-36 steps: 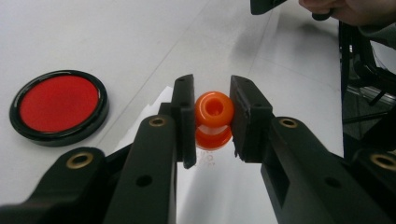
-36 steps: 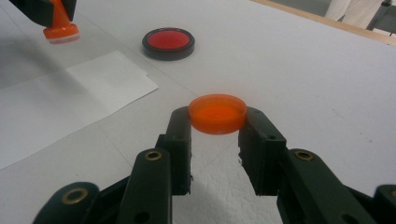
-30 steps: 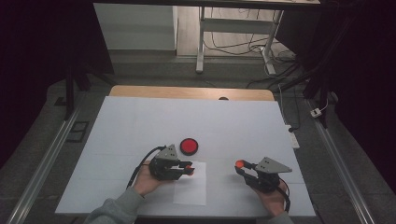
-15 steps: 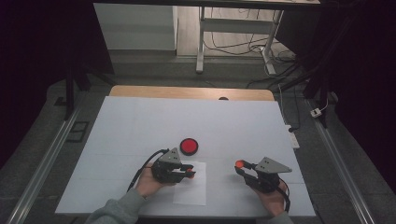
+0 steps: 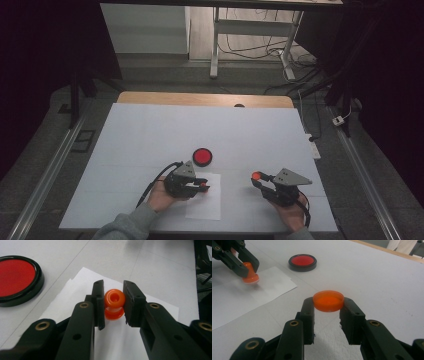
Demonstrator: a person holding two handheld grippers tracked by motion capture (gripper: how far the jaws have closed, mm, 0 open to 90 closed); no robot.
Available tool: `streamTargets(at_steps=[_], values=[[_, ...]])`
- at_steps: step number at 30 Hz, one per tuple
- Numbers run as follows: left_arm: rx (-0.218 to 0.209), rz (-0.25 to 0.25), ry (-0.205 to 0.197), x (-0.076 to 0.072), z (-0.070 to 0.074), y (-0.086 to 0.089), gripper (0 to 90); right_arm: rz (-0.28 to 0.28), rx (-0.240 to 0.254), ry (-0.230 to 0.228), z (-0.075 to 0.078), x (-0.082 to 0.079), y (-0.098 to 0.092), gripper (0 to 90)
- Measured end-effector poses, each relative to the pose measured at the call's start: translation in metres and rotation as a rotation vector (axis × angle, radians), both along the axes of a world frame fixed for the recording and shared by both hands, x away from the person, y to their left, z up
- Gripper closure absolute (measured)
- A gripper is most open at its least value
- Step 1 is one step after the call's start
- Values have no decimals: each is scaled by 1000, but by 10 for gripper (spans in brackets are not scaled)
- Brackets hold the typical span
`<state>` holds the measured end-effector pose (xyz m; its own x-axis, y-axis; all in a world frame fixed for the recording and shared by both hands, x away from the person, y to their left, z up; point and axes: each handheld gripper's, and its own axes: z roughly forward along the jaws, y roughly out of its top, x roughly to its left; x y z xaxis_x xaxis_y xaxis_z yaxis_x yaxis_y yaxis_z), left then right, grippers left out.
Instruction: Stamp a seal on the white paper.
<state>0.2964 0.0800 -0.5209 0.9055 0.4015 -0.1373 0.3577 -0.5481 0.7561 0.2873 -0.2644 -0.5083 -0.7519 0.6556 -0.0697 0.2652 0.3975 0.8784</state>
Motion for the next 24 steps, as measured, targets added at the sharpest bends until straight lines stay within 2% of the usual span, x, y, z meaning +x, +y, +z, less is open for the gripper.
streamTargets(at_steps=[24], values=[[36,2,-19,-2,-8,-4,719,4,4,2,0,0,0,645]])
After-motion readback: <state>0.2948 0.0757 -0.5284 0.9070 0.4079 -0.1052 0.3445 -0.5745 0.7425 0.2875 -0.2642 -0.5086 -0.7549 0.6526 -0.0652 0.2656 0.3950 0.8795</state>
